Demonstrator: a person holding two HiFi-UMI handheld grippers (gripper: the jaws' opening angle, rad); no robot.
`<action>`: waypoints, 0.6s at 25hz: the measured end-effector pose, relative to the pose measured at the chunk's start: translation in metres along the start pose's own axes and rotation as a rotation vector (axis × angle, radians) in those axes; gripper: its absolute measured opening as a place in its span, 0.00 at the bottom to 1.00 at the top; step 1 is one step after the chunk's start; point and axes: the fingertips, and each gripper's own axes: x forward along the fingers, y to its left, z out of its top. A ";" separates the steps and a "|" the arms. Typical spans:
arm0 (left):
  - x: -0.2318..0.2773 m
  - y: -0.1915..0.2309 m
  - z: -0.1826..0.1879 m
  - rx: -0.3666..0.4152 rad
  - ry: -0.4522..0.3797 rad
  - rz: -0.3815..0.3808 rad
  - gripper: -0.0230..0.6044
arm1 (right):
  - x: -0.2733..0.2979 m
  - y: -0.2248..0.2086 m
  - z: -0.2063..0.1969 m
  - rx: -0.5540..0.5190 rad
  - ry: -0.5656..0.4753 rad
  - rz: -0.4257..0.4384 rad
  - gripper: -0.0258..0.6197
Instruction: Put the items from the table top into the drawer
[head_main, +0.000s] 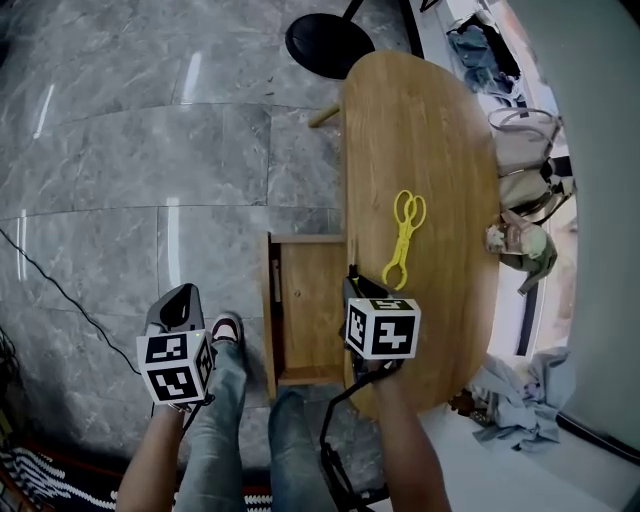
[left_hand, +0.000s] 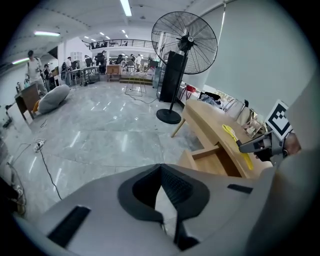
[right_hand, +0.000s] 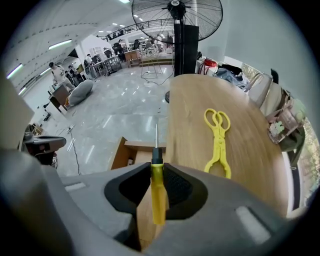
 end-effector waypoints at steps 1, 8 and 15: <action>-0.001 0.004 -0.001 -0.004 0.000 0.003 0.03 | 0.002 0.006 -0.001 0.001 0.003 0.006 0.17; -0.005 0.028 -0.007 -0.028 0.002 0.032 0.03 | 0.018 0.035 -0.011 -0.005 0.035 0.035 0.17; -0.005 0.038 -0.012 -0.056 0.000 0.052 0.03 | 0.026 0.049 -0.016 -0.005 0.036 0.091 0.17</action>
